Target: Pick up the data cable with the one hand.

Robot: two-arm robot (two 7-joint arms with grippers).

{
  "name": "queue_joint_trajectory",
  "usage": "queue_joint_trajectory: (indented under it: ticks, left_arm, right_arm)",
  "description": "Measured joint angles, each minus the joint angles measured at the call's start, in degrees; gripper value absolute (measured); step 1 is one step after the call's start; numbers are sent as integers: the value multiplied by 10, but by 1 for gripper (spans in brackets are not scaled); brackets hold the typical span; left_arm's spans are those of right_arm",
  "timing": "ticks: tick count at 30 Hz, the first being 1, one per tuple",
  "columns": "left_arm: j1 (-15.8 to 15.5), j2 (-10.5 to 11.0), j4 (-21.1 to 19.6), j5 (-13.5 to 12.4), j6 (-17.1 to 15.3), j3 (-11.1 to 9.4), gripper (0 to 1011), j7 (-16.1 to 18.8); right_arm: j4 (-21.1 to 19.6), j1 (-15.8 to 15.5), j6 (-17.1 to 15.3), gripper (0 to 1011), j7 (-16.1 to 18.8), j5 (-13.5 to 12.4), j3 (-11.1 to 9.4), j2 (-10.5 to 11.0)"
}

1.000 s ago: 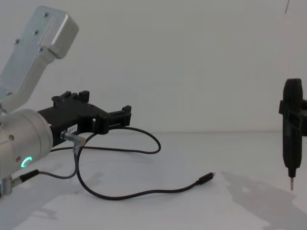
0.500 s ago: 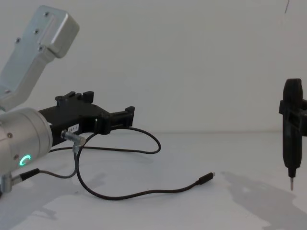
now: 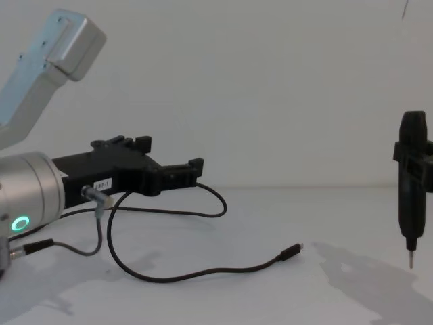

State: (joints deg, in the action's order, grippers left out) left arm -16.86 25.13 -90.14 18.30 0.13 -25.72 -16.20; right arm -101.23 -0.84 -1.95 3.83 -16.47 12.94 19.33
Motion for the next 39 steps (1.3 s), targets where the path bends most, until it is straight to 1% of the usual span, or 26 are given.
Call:
queue_joint_trajectory:
  ticks: [3,4,6,7,10,11,12,13,17,20,26,33,39]
  left_arm:
    - [-4,4,5,11,1,0,1001,-22]
    - [-6,7,9,18,1,1,1001,-39]
    - [-10,11,14,25,2,1,1001,-54]
    - [-13,14,18,34,2,1,1001,-69]
    - [-18,18,25,45,2,1,1001,-96]
    - [-22,22,32,53,2,0,1001,-112]
    - [-24,24,35,58,1,-1,1001,-120]
    - [-28,28,41,65,0,-1,1001,-139]
    - [-37,36,54,81,-5,-4,1001,-174]
    - [-43,42,64,89,-7,-5,1001,-192]
    - [-56,50,82,95,-12,-10,1001,-213]
    - [-72,53,101,98,-18,-18,1001,-231]
    - [-91,53,128,100,-25,-31,1001,-257]
  right_arm:
    - [0,0,0,279,0,0,0,0]
    - [0,0,0,279,0,0,0,0]
    - [0,0,0,279,0,0,0,0]
    - [0,0,0,279,0,0,0,0]
    - [0,0,0,279,0,0,0,0]
    - [0,0,0,279,0,0,0,0]
    - [0,0,0,279,0,0,0,0]
    - [0,0,0,279,0,0,0,0]
    - [0,0,0,279,0,0,0,0]
    - [0,0,0,279,0,0,0,0]
    - [0,0,0,279,0,0,0,0]
    - [0,0,0,279,0,0,0,0]
    - [0,0,0,279,0,0,0,0]
